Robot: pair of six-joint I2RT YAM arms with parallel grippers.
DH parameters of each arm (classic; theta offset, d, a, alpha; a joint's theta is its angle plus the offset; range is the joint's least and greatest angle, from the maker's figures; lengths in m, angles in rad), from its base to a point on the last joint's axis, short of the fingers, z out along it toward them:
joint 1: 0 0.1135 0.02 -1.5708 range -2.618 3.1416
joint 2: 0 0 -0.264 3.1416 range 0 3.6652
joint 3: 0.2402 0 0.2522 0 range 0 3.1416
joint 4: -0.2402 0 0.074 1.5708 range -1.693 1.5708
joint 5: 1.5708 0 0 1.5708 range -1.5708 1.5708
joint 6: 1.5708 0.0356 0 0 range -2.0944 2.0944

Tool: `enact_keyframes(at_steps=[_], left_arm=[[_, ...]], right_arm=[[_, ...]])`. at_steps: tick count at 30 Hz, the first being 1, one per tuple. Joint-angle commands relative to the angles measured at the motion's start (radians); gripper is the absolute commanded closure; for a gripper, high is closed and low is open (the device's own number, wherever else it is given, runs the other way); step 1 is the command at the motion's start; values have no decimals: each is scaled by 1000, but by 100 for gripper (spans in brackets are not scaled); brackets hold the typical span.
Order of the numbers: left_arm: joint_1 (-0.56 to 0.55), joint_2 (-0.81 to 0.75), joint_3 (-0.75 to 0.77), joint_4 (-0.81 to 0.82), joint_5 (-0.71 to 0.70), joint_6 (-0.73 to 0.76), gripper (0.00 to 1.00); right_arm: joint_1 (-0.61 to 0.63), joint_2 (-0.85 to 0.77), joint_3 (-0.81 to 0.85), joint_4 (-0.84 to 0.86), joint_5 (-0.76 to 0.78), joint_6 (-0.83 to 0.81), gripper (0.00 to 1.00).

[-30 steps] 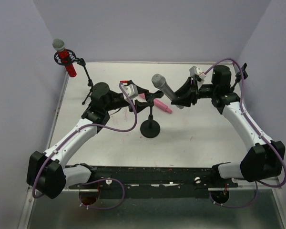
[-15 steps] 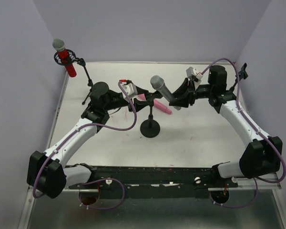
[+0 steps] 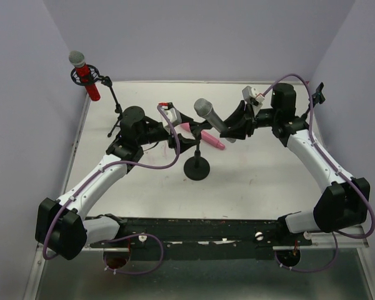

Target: Attach the microphones to the stand

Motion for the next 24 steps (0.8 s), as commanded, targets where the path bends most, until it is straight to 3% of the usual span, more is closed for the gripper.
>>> enact_keyframes(at_steps=[1, 6, 11, 13, 17, 21, 24], left_arm=[[-3, -17, 29, -31, 14, -4, 4], [-1, -11, 40, -30, 20, -2, 2], [-1, -6, 42, -11, 31, -11, 10], [-1, -6, 43, -14, 40, -10, 26], [-1, -5, 46, -42, 48, 1, 74], [-1, -12, 48, -60, 58, 1, 89], [-1, -15, 48, -63, 71, 1, 94]], right_arm=[[5, -19, 53, -28, 11, -15, 99], [3, -13, 53, -31, 25, -18, 99], [1, -14, 47, -32, 43, -18, 99], [0, -13, 47, -31, 50, -18, 99], [-15, -11, 53, -32, 51, -9, 99], [-25, -11, 63, -34, 36, -9, 99], [-25, 1, 62, -37, 4, -28, 99]])
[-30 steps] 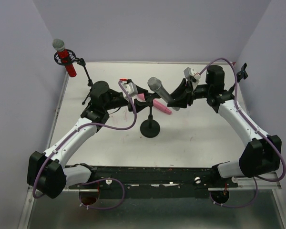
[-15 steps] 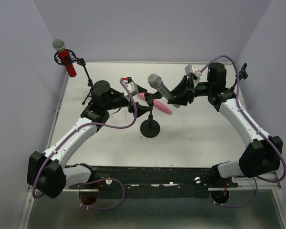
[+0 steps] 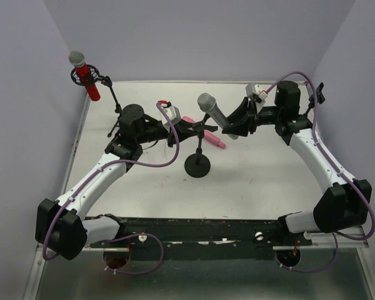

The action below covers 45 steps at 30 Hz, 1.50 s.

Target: Attach the microphones to the stand

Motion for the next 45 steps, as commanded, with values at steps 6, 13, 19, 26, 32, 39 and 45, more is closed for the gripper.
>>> enact_keyframes(at_steps=[6, 13, 19, 26, 32, 39, 45], left_arm=[[-6, -12, 33, -33, 89, 17, 96], [-6, -12, 33, -36, 97, 15, 96], [-5, -20, 21, -38, 99, 14, 96], [-2, -28, 18, -42, 91, 11, 95], [0, -31, 24, -48, 79, 6, 86], [0, -23, 42, -68, 77, -5, 70], [0, -32, 41, -73, 57, -11, 36]], right_arm=[[3, 85, 49, -52, -18, -114, 99], [78, 154, 105, -258, 27, -385, 99], [135, 182, 88, -269, 44, -448, 99], [136, 145, 82, -313, 82, -504, 99], [136, 119, 80, -327, 103, -514, 99], [136, 113, 102, -325, 103, -488, 99], [136, 105, 94, -327, 110, -484, 95]])
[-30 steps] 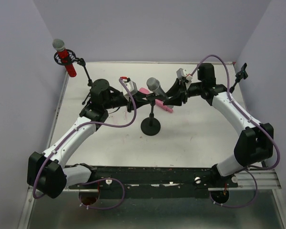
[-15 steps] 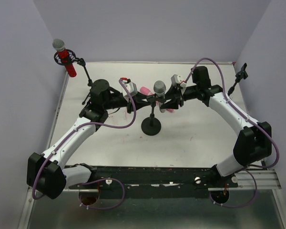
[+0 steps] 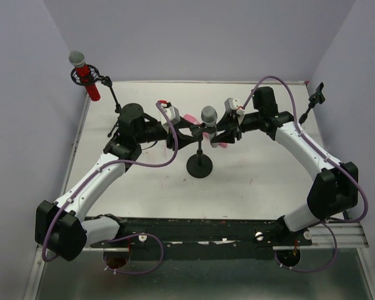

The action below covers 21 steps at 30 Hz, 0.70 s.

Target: Attach the microphones to the stand

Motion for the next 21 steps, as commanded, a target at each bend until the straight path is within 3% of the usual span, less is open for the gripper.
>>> enact_keyframes(at_steps=[1, 3, 7, 14, 20, 21], left_arm=[[-4, -26, 24, -23, -3, -11, 28], [-3, -35, 15, -17, -18, -11, 16], [-3, -56, -5, 1, -35, -11, 2], [3, -148, -91, 70, -142, -5, 1], [3, -272, -275, 248, -273, -72, 1], [3, -286, -308, 279, -275, -83, 1]], right_arm=[[13, -35, 22, -15, 10, -2, 93], [13, -35, 21, -12, 13, 5, 87], [13, -43, 13, 8, 23, 44, 72], [12, -72, -14, 62, 75, 130, 34], [1, -104, -33, 80, 104, 180, 13], [-2, -107, -38, 85, 109, 188, 0]])
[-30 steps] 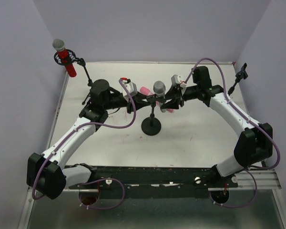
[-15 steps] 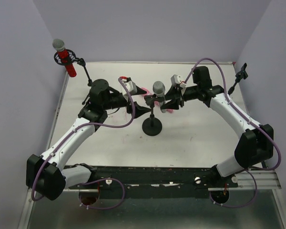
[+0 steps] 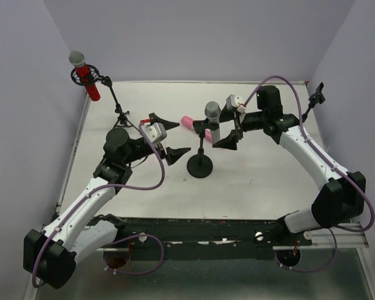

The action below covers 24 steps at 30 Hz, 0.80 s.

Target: Attach the microphones to the stand

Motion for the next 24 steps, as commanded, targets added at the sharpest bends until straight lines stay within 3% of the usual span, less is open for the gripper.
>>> enact_keyframes(at_steps=[1, 9, 19, 24], left_arm=[[3, -74, -140, 200, -102, -88, 1], [-20, 39, -299, 559, -151, -291, 4], [-143, 278, -231, 688, -245, -191, 9], [-160, 378, -180, 707, -292, -159, 22]], right_arm=[[-11, -37, -27, 39, 33, 59, 0], [-66, -77, -93, 145, 15, 180, 0], [-86, -121, -165, 240, -36, 264, 0], [-86, -117, -171, 248, -36, 267, 0]])
